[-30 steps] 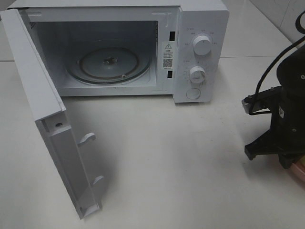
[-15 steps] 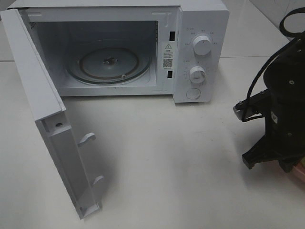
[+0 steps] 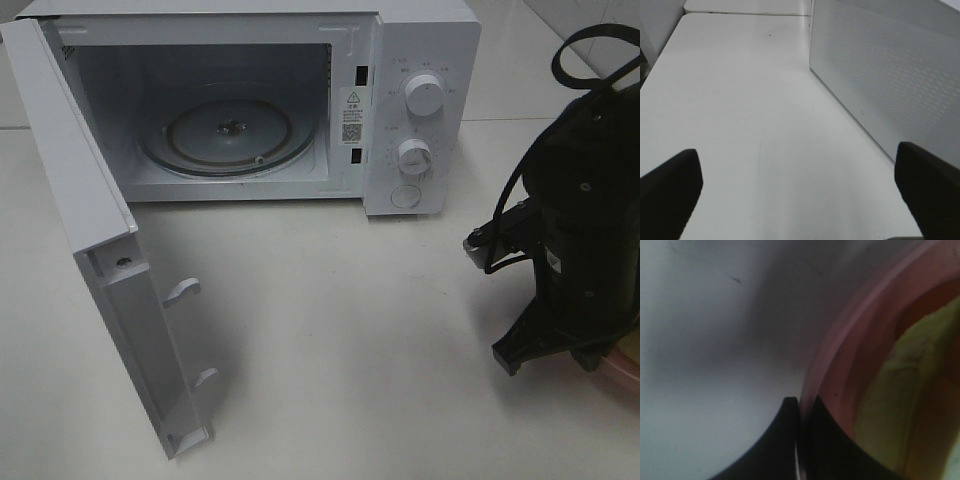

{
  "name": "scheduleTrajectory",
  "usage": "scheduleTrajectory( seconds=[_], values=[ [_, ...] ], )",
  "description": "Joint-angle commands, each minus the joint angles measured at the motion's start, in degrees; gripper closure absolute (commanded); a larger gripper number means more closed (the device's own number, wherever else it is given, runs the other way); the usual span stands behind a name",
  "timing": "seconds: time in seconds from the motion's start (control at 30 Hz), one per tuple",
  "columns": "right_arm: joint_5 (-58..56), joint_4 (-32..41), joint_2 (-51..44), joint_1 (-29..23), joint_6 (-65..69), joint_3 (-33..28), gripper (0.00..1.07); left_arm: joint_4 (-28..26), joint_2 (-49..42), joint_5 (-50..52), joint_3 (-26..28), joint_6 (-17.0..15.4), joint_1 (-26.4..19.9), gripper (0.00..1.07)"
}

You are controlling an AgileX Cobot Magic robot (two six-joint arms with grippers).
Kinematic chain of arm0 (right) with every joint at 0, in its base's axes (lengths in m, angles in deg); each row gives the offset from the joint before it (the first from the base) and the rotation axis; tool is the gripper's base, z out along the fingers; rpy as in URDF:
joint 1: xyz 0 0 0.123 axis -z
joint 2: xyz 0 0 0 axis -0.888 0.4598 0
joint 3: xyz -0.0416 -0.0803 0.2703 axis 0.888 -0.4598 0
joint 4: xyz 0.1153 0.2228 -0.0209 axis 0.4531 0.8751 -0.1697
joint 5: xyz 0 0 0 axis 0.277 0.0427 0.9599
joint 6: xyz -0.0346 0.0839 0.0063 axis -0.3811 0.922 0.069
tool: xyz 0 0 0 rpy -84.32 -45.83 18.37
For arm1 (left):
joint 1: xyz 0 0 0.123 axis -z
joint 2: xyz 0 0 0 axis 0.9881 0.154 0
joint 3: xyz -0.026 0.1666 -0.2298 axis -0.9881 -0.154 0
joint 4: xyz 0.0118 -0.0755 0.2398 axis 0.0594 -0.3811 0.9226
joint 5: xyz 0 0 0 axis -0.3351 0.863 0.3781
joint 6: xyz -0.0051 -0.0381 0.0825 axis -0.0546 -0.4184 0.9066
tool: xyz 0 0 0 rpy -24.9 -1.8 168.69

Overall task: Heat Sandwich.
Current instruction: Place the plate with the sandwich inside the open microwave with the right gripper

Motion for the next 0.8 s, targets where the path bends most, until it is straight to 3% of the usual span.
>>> scheduleTrajectory(
  seconds=[0.03,0.8],
  values=[
    [-1.9,-1.5,-3.1,-1.4,-0.7,-0.3,1.07,-0.2,-1.4,0.6,-0.2,0.1,-0.2,0.07],
    [-5.6,0.8,-20.2,-2.5,-2.7,-7.2,1.07,-0.2,-1.4,0.6,-0.2,0.1,-0.2,0.07]
  ],
)
